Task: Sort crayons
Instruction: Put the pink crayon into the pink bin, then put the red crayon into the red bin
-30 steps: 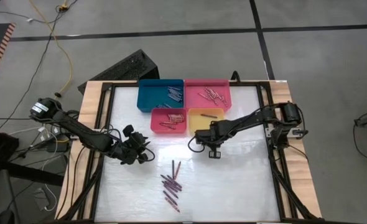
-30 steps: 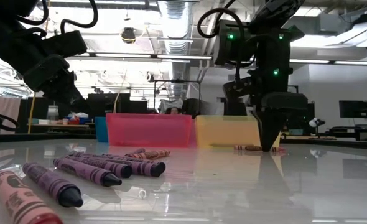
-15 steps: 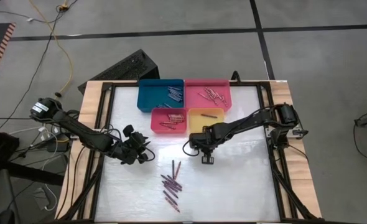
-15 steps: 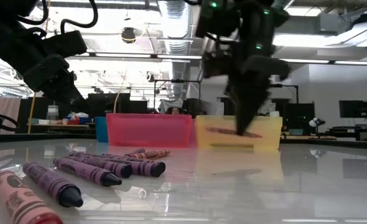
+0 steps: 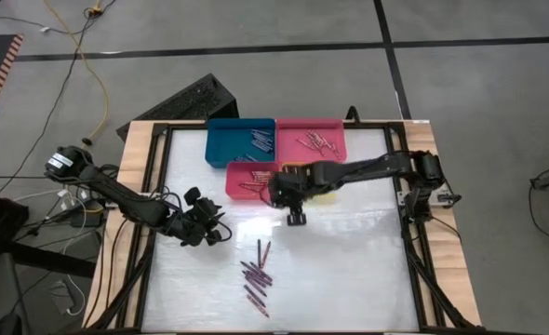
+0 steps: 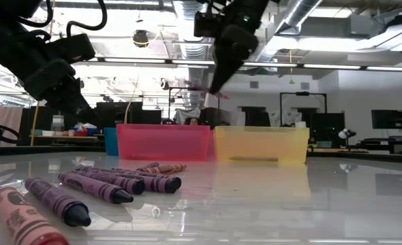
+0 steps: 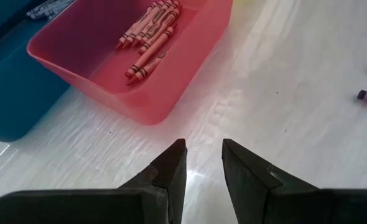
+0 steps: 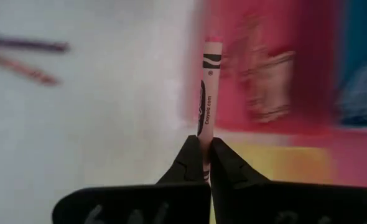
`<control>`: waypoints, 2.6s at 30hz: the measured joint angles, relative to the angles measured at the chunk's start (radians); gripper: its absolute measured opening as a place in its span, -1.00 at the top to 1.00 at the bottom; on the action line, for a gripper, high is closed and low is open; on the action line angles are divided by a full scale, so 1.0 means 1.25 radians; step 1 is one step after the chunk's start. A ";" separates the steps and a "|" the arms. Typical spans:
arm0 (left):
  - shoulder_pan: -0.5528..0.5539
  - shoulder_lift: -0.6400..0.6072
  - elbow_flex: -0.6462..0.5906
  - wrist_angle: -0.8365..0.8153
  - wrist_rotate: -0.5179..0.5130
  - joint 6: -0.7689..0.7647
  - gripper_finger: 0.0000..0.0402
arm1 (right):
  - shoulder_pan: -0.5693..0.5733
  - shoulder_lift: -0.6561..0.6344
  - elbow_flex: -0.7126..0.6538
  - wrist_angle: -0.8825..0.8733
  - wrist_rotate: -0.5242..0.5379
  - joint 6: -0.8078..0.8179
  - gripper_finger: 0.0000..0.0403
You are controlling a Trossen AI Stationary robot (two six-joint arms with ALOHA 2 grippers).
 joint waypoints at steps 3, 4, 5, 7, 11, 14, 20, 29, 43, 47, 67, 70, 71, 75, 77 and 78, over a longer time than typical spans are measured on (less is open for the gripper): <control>0.000 0.000 0.000 0.000 0.000 0.000 0.53 | -0.039 0.000 0.046 -0.018 0.041 -0.045 0.97; 0.000 0.000 0.000 0.000 0.000 0.000 0.53 | -0.053 -0.001 0.059 -0.017 0.055 -0.058 0.97; 0.000 0.000 0.000 0.000 0.000 0.000 0.53 | -0.067 -0.001 0.070 -0.017 0.068 -0.072 0.97; 0.000 0.000 0.000 0.000 0.000 0.000 0.53 | -0.102 -0.001 0.085 -0.017 0.090 -0.094 0.97; 0.000 0.000 0.000 0.000 -0.001 0.000 0.53 | -0.185 -0.001 0.093 -0.015 0.113 -0.121 0.97; 0.000 0.000 0.000 0.000 -0.001 0.000 0.53 | -0.252 0.004 0.092 -0.022 0.113 -0.111 0.97; 0.000 0.000 0.000 0.000 -0.001 0.002 0.53 | -0.368 0.006 0.061 0.031 0.105 -0.067 0.96; 0.000 0.000 0.000 0.000 -0.001 0.002 0.53 | -0.467 0.056 0.058 0.052 0.048 0.017 0.95; 0.000 0.000 0.000 0.000 0.008 0.004 0.53 | -0.488 0.190 0.057 0.035 0.049 0.030 0.95; 0.000 0.000 0.000 0.000 0.008 0.005 0.53 | -0.491 0.186 0.059 0.041 0.049 0.028 0.95; 0.000 0.000 0.000 0.000 0.008 0.002 0.53 | -0.455 0.182 0.176 -0.116 -0.064 0.053 0.42; 0.000 0.000 0.000 0.000 0.006 0.001 0.53 | -0.416 0.177 0.252 -0.158 -0.205 0.055 0.41; 0.000 0.000 0.000 0.000 0.006 0.000 0.53 | -0.399 0.177 0.276 -0.170 -0.255 0.055 0.41; 0.000 0.000 0.000 0.000 0.005 -0.003 0.53 | -0.315 0.177 0.335 -0.158 -0.416 0.040 0.41; 0.000 0.000 0.000 0.000 0.006 -0.007 0.53 | -0.262 0.177 0.348 -0.152 -0.453 0.009 0.41; 0.000 0.000 0.000 0.000 0.006 -0.008 0.53 | -0.233 0.177 0.349 -0.151 -0.457 -0.013 0.41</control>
